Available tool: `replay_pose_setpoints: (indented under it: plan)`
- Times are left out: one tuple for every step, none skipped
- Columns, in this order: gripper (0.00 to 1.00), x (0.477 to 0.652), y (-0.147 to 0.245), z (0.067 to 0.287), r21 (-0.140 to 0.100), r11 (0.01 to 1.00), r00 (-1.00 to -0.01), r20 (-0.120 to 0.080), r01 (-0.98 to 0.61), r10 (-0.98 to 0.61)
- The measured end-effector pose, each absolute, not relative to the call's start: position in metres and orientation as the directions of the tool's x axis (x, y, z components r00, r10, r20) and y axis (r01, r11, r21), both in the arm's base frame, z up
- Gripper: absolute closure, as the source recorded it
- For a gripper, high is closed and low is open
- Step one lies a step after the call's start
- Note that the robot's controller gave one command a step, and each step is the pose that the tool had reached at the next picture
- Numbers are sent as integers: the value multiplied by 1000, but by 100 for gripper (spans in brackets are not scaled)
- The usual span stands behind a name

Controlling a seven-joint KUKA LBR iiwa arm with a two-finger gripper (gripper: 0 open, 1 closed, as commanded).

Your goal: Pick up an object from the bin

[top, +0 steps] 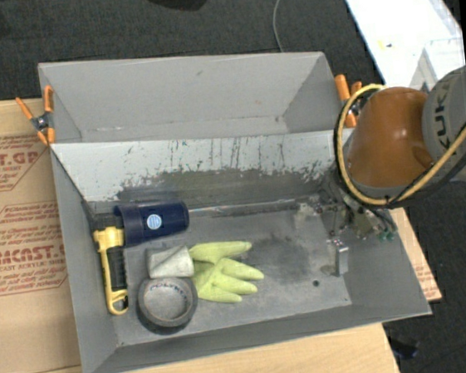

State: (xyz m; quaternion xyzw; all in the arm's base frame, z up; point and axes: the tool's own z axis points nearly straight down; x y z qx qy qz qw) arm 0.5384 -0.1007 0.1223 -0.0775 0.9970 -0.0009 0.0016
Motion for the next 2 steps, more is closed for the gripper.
replay_pose_setpoints:
  plan:
    - [0, 565, -77, 121, -1, 979, -979, -5, -203, -203]
    - [0, 532, -44, 105, 1, 976, -976, -4, -216, -216]
